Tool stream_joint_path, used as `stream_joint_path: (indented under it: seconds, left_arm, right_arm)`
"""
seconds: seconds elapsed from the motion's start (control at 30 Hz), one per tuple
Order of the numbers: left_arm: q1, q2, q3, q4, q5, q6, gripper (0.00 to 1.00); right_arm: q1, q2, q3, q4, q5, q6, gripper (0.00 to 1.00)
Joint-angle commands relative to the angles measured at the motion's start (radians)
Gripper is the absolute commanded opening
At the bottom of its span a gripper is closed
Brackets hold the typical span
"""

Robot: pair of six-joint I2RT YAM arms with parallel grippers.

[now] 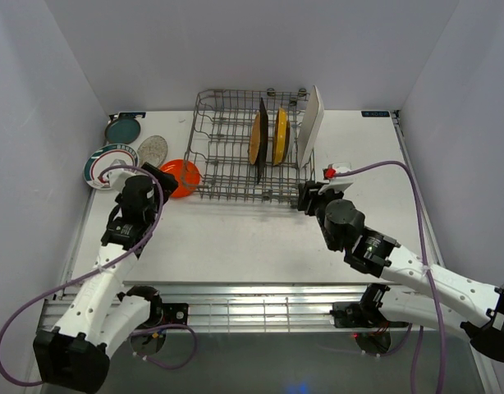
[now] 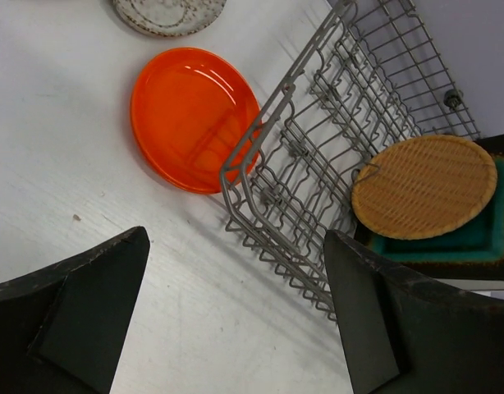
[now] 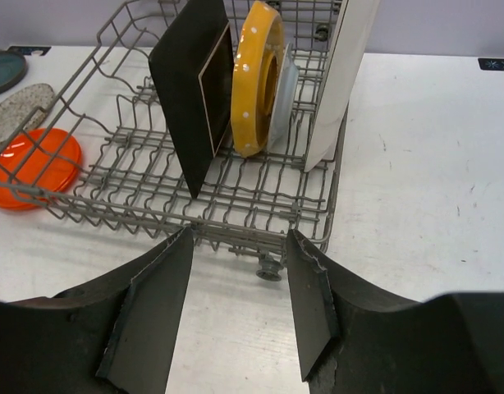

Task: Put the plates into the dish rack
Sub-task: Pick up the plate at the center of the board.

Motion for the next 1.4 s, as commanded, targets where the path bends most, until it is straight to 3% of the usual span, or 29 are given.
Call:
stream_joint_path:
  seconds: [0.0,0.07,0.23,0.3,0.33,0.5,0.67,0.97,1.13,1.27,1.37]
  left_arm:
    - [0.056,0.064,-0.019,0.137,0.076,0.059,0.98]
    - [0.122,0.143,-0.024,0.15,0.077,0.059,0.98]
    - [0.37,0.238,-0.157,0.42,0.348,0.033,0.98]
    - [0.413,0.326,-0.162,0.477,0.392,0.027,0.98]
    - [0.426,0.364,-0.151,0.483,0.448,0.029,0.98]
    - [0.432,0.64,-0.059,0.514,0.453,0.009,0.93]
    - [0.432,0.818,0.068,0.47,0.459,0.001,0.87]
    - [0.43,0.82,0.07,0.494,0.423,-0.014,0.83]
    - [0.424,0.809,0.071,0.49,0.409,-0.014,0.73]
    - [0.424,0.789,0.067,0.486,0.364,-0.019,0.71]
    - [0.42,0.795,0.076,0.488,0.378,-0.014,0.62]
  right_arm:
    - [-0.003,-0.03,-0.01,0.026,-0.012,0.012,0.56]
    - [-0.003,-0.039,-0.011,0.022,-0.012,0.012,0.56]
    - [-0.003,-0.082,-0.051,0.038,-0.033,0.023,0.56]
    - [-0.003,-0.099,-0.061,0.044,-0.044,0.026,0.56]
    - [-0.003,-0.1,-0.07,0.057,-0.048,0.024,0.56]
    - [-0.003,-0.086,-0.074,0.061,-0.053,0.021,0.56]
    - [-0.003,-0.077,-0.071,0.055,-0.05,0.023,0.57]
    - [-0.003,-0.143,-0.116,0.08,-0.054,0.029,0.59]
    - [-0.003,-0.126,-0.107,0.071,-0.059,0.033,0.59]
    - [-0.003,-0.11,-0.102,0.071,-0.059,0.035,0.59]
    - [-0.003,-0.105,-0.103,0.075,-0.064,0.035,0.59]
